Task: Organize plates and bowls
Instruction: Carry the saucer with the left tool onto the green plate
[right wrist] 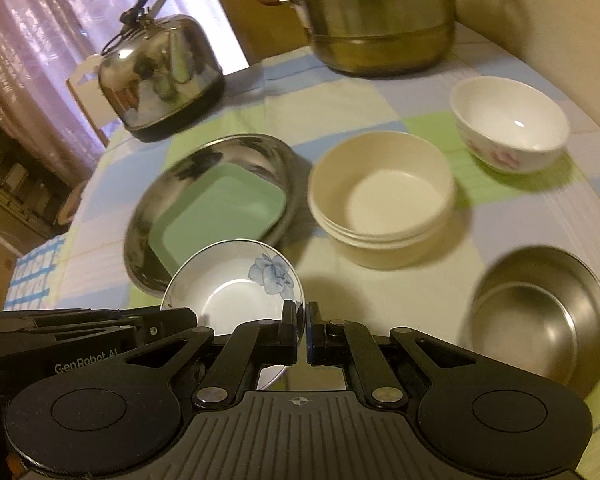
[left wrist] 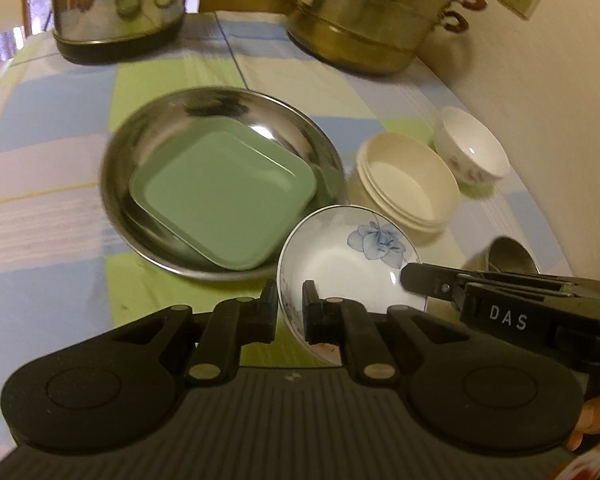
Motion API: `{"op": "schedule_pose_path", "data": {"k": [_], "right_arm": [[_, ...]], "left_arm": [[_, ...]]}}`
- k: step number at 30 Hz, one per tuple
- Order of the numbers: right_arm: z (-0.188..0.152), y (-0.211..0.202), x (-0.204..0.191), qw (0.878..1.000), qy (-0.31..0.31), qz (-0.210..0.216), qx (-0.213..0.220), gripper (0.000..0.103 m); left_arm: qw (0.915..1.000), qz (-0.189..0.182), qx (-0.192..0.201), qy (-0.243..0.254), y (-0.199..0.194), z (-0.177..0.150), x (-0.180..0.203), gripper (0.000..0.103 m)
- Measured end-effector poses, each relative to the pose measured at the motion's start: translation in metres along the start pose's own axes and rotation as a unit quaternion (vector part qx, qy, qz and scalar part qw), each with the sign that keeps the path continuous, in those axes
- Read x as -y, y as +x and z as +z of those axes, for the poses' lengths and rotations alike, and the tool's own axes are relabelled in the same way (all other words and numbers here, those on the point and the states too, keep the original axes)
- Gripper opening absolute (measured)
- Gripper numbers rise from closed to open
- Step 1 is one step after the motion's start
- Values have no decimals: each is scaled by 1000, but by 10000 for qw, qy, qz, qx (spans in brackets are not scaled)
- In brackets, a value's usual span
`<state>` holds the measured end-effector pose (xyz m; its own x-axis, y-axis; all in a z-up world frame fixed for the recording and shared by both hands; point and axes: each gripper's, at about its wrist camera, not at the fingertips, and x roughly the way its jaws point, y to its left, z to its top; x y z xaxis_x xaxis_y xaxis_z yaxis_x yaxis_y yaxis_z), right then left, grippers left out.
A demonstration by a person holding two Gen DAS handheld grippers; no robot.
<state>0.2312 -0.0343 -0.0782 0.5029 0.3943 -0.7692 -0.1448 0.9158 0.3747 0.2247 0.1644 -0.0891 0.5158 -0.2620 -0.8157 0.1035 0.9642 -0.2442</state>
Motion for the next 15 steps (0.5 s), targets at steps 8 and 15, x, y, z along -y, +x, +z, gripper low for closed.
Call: {"op": "schedule_pose_path", "data": {"k": [8, 15], "right_arm": [[26, 25, -22, 9997, -188, 175, 7, 4], [48, 49, -37, 9993, -322, 196, 56, 4]], "left_arm": [[9996, 203, 164, -121, 3, 25, -25, 10], [9991, 328, 213, -181, 17, 46, -45, 10]]}}
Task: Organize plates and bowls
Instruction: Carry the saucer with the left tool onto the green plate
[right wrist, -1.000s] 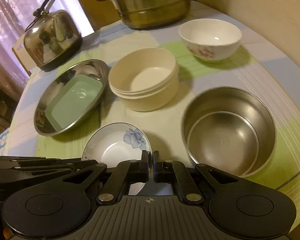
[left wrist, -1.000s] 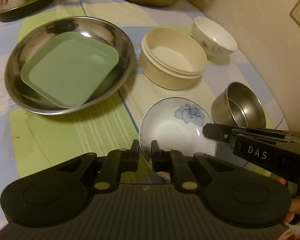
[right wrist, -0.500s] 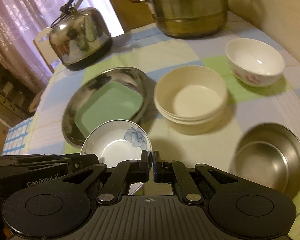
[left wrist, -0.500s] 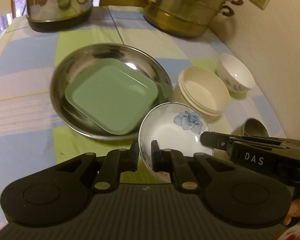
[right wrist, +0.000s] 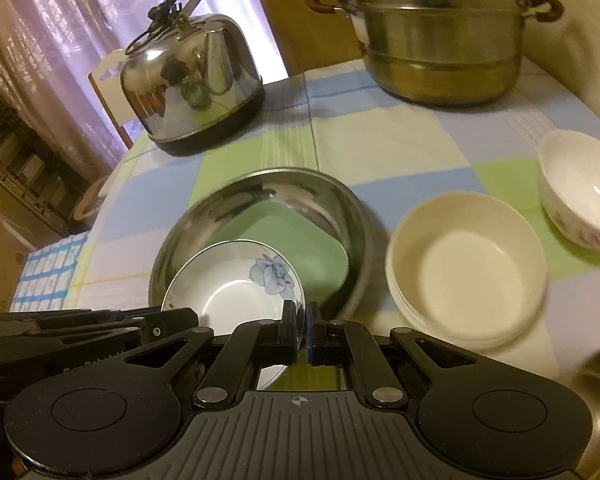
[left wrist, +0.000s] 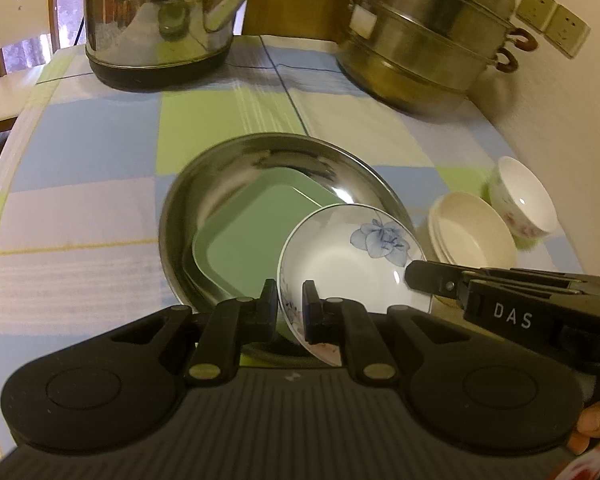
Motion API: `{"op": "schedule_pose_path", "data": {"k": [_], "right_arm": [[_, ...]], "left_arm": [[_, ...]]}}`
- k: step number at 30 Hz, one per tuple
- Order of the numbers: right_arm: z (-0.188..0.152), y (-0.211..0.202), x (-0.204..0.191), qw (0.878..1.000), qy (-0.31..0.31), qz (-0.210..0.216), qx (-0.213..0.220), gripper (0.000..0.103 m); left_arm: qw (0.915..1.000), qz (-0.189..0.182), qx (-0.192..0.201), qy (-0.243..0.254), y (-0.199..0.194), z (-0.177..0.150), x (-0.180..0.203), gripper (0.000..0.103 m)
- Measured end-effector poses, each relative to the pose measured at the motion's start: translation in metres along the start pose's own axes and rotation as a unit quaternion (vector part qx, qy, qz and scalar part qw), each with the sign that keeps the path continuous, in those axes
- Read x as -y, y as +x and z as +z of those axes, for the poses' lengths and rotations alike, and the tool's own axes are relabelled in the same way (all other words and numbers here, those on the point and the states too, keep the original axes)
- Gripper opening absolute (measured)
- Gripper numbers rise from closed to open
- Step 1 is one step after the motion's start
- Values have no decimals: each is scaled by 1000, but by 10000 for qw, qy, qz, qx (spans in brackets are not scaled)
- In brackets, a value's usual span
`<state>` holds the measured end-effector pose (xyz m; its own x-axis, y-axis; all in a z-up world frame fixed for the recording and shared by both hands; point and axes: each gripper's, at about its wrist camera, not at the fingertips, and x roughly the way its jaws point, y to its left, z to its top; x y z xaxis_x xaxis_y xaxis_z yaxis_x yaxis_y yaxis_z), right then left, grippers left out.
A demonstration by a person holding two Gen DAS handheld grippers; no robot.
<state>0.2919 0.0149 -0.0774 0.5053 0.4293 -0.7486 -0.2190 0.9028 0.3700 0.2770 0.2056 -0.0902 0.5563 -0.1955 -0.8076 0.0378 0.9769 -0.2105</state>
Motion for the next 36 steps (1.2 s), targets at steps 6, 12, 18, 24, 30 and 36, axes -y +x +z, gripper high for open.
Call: {"op": "schedule_pose_path", "data": {"k": [6, 12, 18, 24, 30, 36], "right_arm": [[12, 18, -4, 10000, -58, -55, -20, 4], [18, 32, -3, 9999, -66, -82, -75, 4], [22, 45, -1, 9997, -62, -153, -159, 4], [24, 56, 1, 9995, -38, -195, -232, 4], [23, 63, 3, 9994, 14, -206, -292, 4], [23, 66, 3, 9993, 9, -232, -297, 4]], "left_arm": [[10000, 56, -28, -7, 14, 12, -9, 10], [9999, 97, -97, -32, 26, 19, -16, 10], [9997, 150, -193, 3, 39, 23, -16, 10], [9994, 182, -281, 2, 48, 25, -17, 10], [9992, 187, -348, -23, 54, 27, -19, 10], [9991, 191, -379, -8, 60, 28, -20, 10]]}}
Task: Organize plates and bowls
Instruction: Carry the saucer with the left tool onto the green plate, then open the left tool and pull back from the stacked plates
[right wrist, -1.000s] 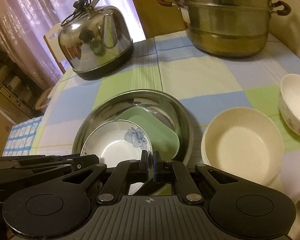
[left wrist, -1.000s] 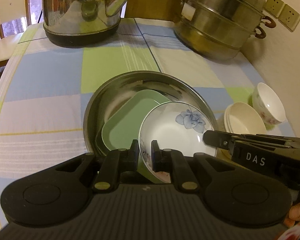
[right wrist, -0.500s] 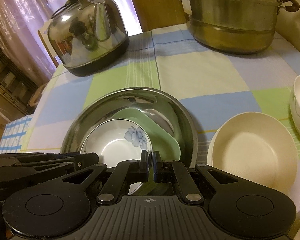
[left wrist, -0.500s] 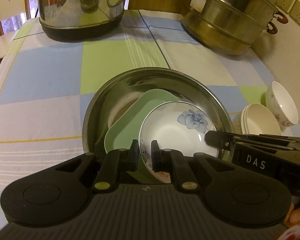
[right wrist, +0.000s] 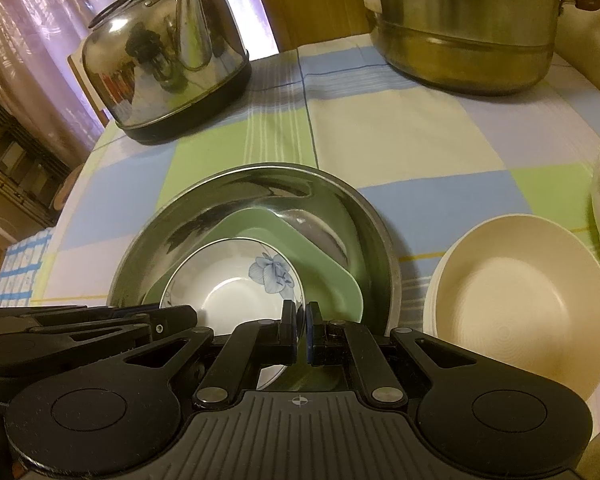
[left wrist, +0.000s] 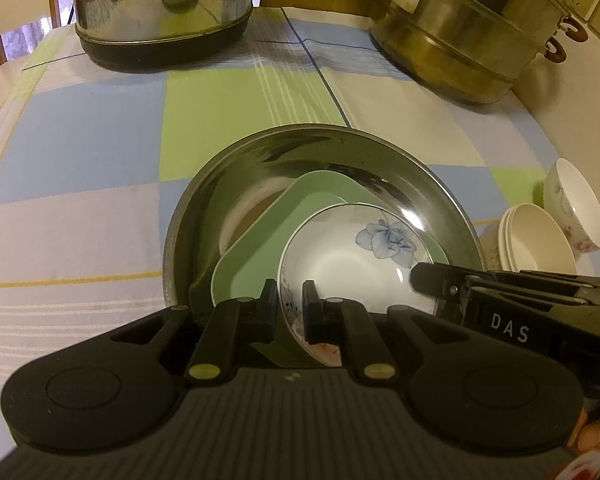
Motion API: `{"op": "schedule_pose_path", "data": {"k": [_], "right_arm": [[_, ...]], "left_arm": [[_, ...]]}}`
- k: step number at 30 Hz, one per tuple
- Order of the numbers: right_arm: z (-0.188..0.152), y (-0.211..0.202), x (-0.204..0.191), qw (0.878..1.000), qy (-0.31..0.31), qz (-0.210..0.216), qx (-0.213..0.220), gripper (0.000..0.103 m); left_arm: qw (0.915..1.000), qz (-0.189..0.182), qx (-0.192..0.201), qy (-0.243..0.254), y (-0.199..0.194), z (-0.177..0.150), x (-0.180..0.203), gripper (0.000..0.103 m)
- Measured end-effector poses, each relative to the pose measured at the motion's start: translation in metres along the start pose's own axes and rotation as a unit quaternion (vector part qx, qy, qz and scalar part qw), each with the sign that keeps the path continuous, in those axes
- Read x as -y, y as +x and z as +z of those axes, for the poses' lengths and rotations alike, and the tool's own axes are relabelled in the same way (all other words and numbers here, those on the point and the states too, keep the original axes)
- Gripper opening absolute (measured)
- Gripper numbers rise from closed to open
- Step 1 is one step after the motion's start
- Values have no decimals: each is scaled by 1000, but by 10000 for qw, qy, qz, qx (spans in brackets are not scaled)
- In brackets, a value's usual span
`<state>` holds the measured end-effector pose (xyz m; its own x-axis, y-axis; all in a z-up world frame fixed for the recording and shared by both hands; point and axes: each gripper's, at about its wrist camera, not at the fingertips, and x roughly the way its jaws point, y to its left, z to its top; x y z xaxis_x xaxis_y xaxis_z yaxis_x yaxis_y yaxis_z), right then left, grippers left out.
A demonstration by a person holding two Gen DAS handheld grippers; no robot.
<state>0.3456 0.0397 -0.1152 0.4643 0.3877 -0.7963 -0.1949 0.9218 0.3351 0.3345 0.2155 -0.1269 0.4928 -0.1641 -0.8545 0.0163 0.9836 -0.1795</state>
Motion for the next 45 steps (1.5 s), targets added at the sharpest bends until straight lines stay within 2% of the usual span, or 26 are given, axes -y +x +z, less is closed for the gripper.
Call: {"op": "schedule_pose_path", "data": {"k": [10, 21, 23, 25, 28, 33, 35, 37, 45], "right_arm": [[0, 6, 2, 10000, 46, 4, 20, 4], [3, 0, 4, 9998, 125, 86, 118, 8], [3, -3, 5, 9997, 136, 152, 151, 13], [2, -6, 5, 9995, 171, 200, 201, 31], [1, -16, 5, 9988, 186, 268, 373, 51], [-4, -35, 3, 9979, 114, 419, 475, 55], [-8, -46, 5, 9976, 142, 467, 500, 57], [-13, -57, 6, 9973, 154, 502, 520, 61], [-33, -103, 22, 9960, 296, 692, 474, 67]], "left_arm": [[10000, -26, -40, -42, 5, 1, -1, 11], [9998, -86, 99, -130, -7, 2, -3, 25], [9998, -52, 146, -145, -11, 2, -4, 31], [9996, -38, 194, -182, -17, 2, -6, 34], [9993, -37, 263, -244, -27, 0, -9, 38], [9989, -8, 377, -274, -50, -10, -13, 45], [9989, 24, 398, -243, -59, -15, -12, 54], [9990, 94, 409, -164, -68, -21, -8, 57], [9990, 90, 428, 19, -104, -50, 14, 68]]}}
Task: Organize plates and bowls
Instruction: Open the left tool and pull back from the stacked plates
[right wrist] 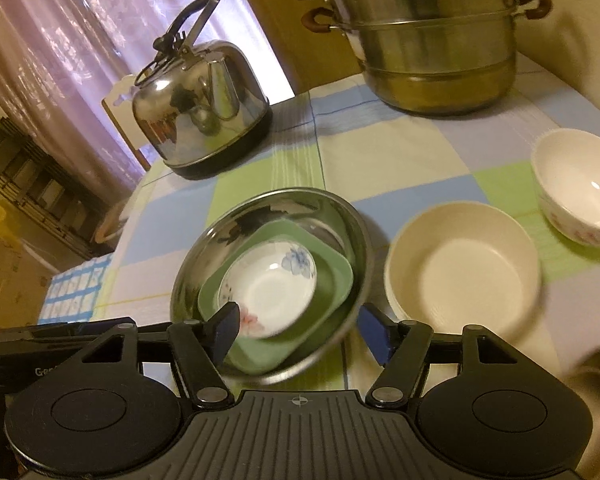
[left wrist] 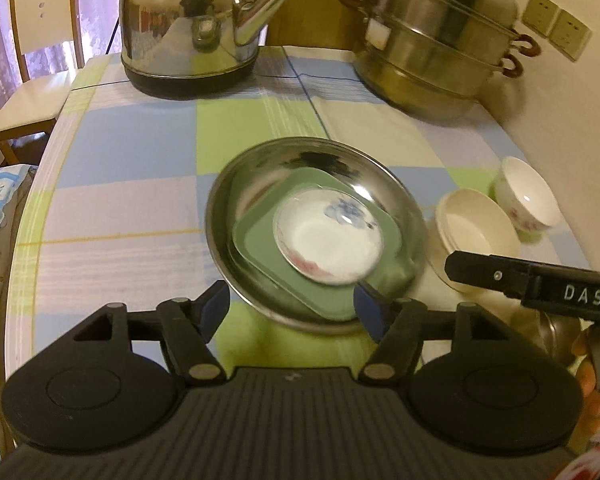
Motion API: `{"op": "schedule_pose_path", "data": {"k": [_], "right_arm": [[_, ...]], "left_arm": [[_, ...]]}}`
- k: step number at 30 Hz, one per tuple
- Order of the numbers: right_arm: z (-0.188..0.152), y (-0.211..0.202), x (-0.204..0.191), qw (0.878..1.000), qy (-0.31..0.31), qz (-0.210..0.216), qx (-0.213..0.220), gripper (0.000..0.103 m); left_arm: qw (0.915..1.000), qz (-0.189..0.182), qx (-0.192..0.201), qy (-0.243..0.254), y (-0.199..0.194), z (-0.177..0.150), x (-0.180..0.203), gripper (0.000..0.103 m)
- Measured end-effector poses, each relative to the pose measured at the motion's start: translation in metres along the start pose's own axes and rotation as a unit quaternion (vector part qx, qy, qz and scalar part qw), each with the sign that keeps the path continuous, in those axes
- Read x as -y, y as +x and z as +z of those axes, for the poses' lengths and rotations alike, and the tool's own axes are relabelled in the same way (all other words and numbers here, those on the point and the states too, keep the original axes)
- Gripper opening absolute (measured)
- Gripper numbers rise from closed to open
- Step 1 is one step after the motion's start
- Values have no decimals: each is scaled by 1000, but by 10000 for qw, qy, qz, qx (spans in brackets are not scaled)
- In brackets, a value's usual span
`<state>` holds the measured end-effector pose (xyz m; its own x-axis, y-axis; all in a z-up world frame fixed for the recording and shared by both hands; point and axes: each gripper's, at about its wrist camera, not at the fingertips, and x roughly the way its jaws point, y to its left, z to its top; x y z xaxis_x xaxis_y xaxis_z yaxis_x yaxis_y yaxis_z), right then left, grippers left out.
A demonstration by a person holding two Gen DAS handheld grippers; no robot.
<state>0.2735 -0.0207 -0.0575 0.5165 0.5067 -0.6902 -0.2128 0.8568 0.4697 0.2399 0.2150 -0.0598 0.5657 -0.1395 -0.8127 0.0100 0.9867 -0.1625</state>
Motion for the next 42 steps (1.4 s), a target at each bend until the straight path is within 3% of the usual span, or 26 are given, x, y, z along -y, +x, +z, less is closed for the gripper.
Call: {"op": "schedule_pose_path", "data": {"k": [16, 42], "right_arm": [[-47, -99, 32, 9997, -134, 106, -148, 71], [-118, -214, 98, 9969, -690, -240, -300, 71]], "left_arm": [[9999, 1, 151, 16, -70, -61, 73, 72], [9952, 586, 784, 90, -140, -158, 197, 94]]}}
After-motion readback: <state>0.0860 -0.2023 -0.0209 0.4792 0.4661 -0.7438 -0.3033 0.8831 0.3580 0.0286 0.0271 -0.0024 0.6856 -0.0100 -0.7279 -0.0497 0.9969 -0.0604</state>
